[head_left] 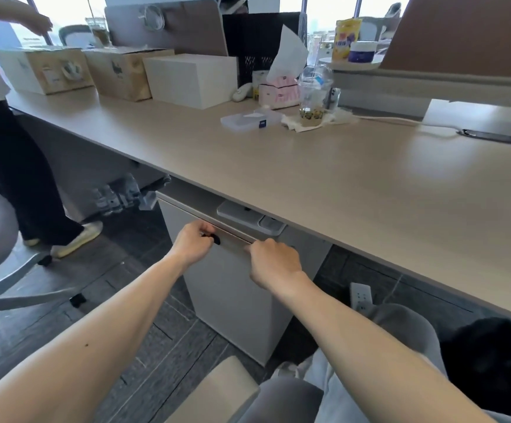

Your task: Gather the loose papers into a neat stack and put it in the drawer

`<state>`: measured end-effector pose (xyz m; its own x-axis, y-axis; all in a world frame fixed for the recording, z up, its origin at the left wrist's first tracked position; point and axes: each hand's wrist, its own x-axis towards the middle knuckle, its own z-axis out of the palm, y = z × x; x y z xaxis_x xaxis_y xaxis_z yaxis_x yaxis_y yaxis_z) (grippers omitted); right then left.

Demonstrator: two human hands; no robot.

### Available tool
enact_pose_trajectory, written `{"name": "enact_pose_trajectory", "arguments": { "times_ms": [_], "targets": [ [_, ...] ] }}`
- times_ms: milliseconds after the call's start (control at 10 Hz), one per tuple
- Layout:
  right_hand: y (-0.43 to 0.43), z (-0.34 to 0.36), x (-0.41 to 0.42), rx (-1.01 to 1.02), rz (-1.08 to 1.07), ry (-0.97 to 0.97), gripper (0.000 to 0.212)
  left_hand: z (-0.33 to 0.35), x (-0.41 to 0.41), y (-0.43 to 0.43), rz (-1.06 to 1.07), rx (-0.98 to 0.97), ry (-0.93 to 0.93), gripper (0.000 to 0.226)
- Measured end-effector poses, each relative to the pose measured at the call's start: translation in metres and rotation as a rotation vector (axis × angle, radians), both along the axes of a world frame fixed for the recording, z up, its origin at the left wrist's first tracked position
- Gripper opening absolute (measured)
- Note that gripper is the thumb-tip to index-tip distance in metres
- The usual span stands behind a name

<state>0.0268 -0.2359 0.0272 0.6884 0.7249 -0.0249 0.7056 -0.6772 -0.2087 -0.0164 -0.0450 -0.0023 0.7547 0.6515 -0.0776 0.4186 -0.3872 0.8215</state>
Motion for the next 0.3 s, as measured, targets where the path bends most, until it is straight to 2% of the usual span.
{"name": "enact_pose_trajectory", "arguments": {
  "times_ms": [200,300],
  "targets": [
    [-0.004,0.003,-0.004,0.006,-0.025,0.010,0.063,0.003,0.000,-0.002,-0.029,-0.050,0.009,0.017],
    [-0.005,0.002,-0.011,-0.003,-0.034,0.009,0.065,0.006,-0.003,-0.008,-0.034,0.045,-0.010,0.014]
  ]
}}
